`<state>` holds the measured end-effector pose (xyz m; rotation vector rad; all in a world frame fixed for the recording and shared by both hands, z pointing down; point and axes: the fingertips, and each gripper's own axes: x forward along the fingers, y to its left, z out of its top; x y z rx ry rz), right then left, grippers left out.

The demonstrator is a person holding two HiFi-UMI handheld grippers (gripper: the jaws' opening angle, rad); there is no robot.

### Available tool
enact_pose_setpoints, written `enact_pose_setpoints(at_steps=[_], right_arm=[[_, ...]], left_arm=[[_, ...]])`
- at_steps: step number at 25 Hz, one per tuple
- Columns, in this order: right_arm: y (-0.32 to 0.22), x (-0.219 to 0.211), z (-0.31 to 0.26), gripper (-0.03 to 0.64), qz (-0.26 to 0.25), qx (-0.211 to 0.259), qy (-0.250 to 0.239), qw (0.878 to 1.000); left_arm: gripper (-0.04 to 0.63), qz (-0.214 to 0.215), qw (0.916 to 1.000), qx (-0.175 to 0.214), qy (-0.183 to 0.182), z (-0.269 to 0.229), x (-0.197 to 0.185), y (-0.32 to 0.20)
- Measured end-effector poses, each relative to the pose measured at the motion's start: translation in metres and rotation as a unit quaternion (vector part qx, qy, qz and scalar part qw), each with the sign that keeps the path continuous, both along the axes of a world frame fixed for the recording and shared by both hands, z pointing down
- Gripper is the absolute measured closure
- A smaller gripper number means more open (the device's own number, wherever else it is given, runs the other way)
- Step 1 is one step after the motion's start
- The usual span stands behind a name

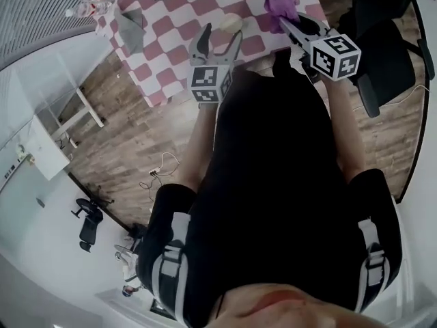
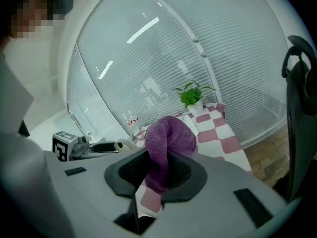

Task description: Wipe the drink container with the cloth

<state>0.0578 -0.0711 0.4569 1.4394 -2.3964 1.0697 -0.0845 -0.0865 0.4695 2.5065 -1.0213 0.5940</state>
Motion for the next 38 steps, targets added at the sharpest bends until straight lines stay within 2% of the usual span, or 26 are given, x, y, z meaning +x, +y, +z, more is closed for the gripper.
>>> enact_pose_setpoints(at_steps=[3,6,9,11,15,21,24,30,34,38], right_arm=[[-0.012,0.005,0.001,0.520,-0.044,0.005,-0.003,0.999],[-0.017,0.008,-0.001,0.520,-0.088,0.012,-0.006,0.996],[-0.016,0.008,-0.002,0.520,-0.121,0.015,-0.007,0.992],[-0.017,0.007,-0.003,0.520,-0.138,0.015,-0.006,0.990],[-0.017,0.009,-0.004,0.520,-0.166,0.017,0.003,0.986],[-0.014,0.010,-0.006,0.519,-0.186,0.025,0.006,0.982],[-0.012,0.012,-0.009,0.519,-0.185,0.028,0.001,0.982],[-0.006,0.012,-0.012,0.518,-0.187,0.034,-0.007,0.982],[-0.002,0.016,-0.012,0.518,-0.186,0.035,-0.009,0.982],[0.004,0.022,-0.009,0.518,-0.184,0.031,-0.007,0.982]], left_arm=[[0.282,-0.059,0.9982,0.004,-0.011,0.001,0.003,0.003],[0.278,-0.129,0.9915,0.003,-0.022,0.000,0.004,0.008],[0.272,-0.186,0.9819,-0.016,-0.031,0.007,0.006,0.013],[0.270,-0.218,0.9753,-0.027,-0.022,0.009,0.007,0.013],[0.270,-0.275,0.9608,-0.030,0.000,0.011,0.007,0.009],[0.270,-0.350,0.9361,-0.032,0.011,0.013,0.001,-0.005],[0.270,-0.367,0.9293,-0.036,0.013,0.017,0.004,-0.007],[0.272,-0.368,0.9296,-0.025,-0.010,0.023,0.007,-0.009],[0.291,-0.378,0.9249,0.000,-0.040,0.024,0.004,-0.012],[0.296,-0.379,0.9242,0.006,-0.044,0.023,0.003,-0.011]])
